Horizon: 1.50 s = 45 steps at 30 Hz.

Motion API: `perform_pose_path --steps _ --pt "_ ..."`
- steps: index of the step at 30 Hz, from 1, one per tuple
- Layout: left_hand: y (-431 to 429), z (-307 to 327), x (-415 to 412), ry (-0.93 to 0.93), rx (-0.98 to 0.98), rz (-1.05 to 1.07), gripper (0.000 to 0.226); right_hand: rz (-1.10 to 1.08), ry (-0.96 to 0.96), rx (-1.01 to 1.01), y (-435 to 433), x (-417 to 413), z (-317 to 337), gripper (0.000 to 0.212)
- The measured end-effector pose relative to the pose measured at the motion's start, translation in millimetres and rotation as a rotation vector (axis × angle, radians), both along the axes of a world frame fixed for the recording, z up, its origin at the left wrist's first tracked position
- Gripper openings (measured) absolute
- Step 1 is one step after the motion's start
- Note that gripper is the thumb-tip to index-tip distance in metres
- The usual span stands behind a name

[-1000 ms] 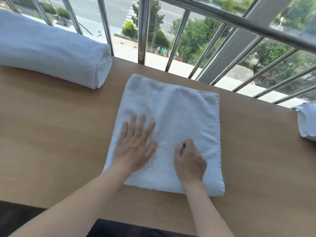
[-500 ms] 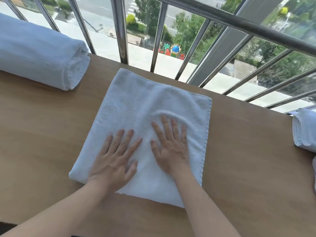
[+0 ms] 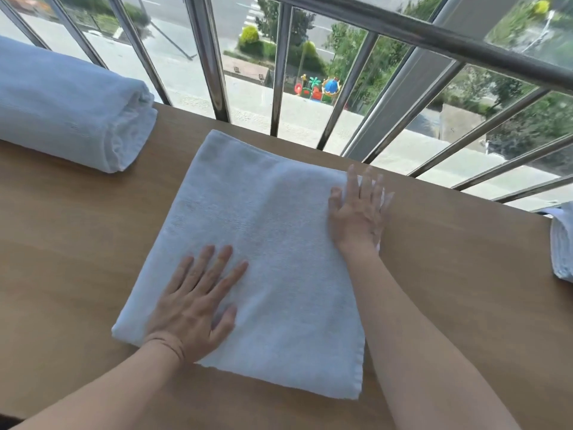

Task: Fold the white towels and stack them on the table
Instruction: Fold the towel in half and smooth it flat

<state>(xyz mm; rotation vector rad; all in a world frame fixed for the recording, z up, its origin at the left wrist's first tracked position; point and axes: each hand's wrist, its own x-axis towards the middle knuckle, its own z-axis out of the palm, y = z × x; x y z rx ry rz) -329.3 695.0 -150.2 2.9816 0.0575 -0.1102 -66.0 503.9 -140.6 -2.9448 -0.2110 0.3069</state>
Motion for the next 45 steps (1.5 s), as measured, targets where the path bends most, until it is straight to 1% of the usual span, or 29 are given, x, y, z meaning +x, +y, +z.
perform_pose_path --steps 2,4,6,8,11,13,14,15,16,18,20,22,24,26,29,32,35,37,41,43,45 --pt "-0.6 2.2 -0.1 -0.003 -0.019 0.006 0.071 0.028 -0.052 0.126 13.8 -48.3 6.5 0.063" --pt "0.1 3.8 1.2 0.004 -0.036 0.001 0.07 0.137 -0.075 0.205 27.2 -117.2 7.6 0.062" --pt "1.0 2.7 1.2 0.005 -0.04 -0.001 0.069 0.224 -0.073 0.176 30.7 -181.2 1.2 0.062" --pt "0.7 0.8 -0.8 0.015 -0.055 -0.001 0.069 0.223 -0.062 0.097 12.9 -211.6 -6.0 0.063" --pt "0.5 0.8 0.8 0.026 -0.069 0.004 0.069 0.048 -0.02 -0.032 -33.6 -202.3 -8.9 0.064" --pt "-0.8 3.1 0.9 0.051 -0.07 -0.008 0.068 -0.191 0.049 -0.098 -59.0 -194.6 -4.7 0.065" --pt "-0.8 4.4 0.4 0.059 -0.07 -0.002 0.067 -0.274 0.053 -0.113 -59.6 -193.7 -2.0 0.065" --pt "-0.6 5.1 0.3 0.07 -0.081 0.0 0.066 -0.311 0.03 -0.109 -52.1 -195.6 1.2 0.064" --pt "-0.6 6.3 -0.3 0.078 -0.113 -0.008 0.064 -0.297 -0.021 -0.073 -37.3 -200.1 5.5 0.062" --pt "2.9 6.7 -5.5 0.062 -0.182 -0.058 0.059 -0.168 -0.116 0.057 4.2 -216.1 8.9 0.061" --pt "9.3 5.9 -9.8 0.013 -0.213 -0.182 0.054 -0.103 -0.089 0.159 42.7 -228.1 7.5 0.06" --pt "22.7 3.1 -10.4 -0.033 -0.185 -0.295 0.052 -0.144 -0.007 0.136 64.8 -237.1 -0.8 0.062" --pt "35.8 1.3 -3.2 -0.009 -0.144 -0.358 0.053 -0.168 -0.022 0.047 70.4 -239.5 -8.3 0.065" --pt "45.8 -1.1 17.5 0.035 -0.108 -0.394 0.056 -0.165 -0.054 0.014 71.8 -236.1 -9.9 0.067" --pt "49.5 -0.5 54.6 0.054 -0.065 -0.331 0.06 -0.16 -0.097 -0.005 72.9 -236.5 -10.2 0.069" --pt "56.4 -2.0 100.3 0.06 -0.035 -0.27 0.07 -0.152 -0.127 -0.005 72.6 -235.6 -11.6 0.071" --pt "68.4 -3.1 151.1 0.073 -0.036 -0.144 0.081 -0.152 -0.151 -0.006 72.5 -233.5 -13.9 0.073" --pt "75.2 -3.3 181.9 0.078 -0.034 -0.076 0.084 -0.151 -0.176 -0.001 72.3 -233.4 -15.8 0.074" --pt "82.0 -0.8 223.8 0.071 -0.023 0.021 0.084 -0.156 -0.216 0.025 70.9 -230.7 -20.3 0.075" --pt "81.1 1.1 230.3 0.053 -0.021 0.044 0.08 -0.156 -0.217 0.024 71.0 -229.6 -21.0 0.075" --pt "78.4 3.7 223.5 0.029 -0.063 0.023 0.075 -0.156 -0.216 0.023 70.4 -230.1 -20.4 0.075"
